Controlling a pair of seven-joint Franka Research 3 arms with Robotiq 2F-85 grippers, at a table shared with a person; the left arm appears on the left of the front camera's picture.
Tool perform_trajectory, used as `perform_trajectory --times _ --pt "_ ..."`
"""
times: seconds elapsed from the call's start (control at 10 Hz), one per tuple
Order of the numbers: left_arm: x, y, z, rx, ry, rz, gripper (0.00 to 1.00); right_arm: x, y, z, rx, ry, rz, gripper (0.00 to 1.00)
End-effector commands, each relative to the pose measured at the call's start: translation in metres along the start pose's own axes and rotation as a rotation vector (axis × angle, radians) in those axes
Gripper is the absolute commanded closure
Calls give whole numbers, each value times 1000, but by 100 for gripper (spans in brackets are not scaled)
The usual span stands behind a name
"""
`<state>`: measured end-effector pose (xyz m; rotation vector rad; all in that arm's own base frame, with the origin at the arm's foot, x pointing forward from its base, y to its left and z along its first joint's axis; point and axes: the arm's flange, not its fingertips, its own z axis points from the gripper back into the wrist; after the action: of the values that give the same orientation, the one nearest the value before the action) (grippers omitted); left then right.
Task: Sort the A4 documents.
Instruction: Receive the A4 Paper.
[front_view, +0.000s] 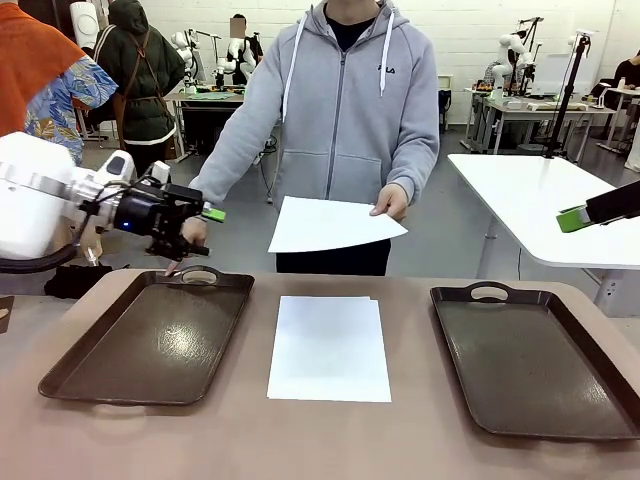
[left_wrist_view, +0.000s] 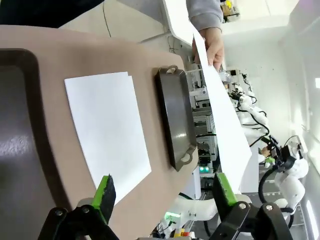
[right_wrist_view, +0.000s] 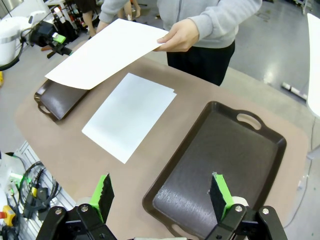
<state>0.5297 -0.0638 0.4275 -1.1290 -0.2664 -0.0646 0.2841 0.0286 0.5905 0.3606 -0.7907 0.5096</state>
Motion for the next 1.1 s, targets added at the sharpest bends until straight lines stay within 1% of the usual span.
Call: perform_trajectory --times 0.0,0.2,0.7,0.9,1.0 --pt "18 -16 -7 -57 -8 17 0 -1 -2 -1 16 0 2 0" --pt "25 -20 -26 -136 -9 32 0 -1 -2 -1 16 0 2 0" --pt "35 -23 -67 -273 64 88 0 -1 -2 -1 16 0 2 0" --pt "34 -25 -81 -306 97 113 0 -1 -2 -1 16 0 2 0" --pt "34 -24 -85 -309 94 122 0 -1 -2 -1 16 0 2 0"
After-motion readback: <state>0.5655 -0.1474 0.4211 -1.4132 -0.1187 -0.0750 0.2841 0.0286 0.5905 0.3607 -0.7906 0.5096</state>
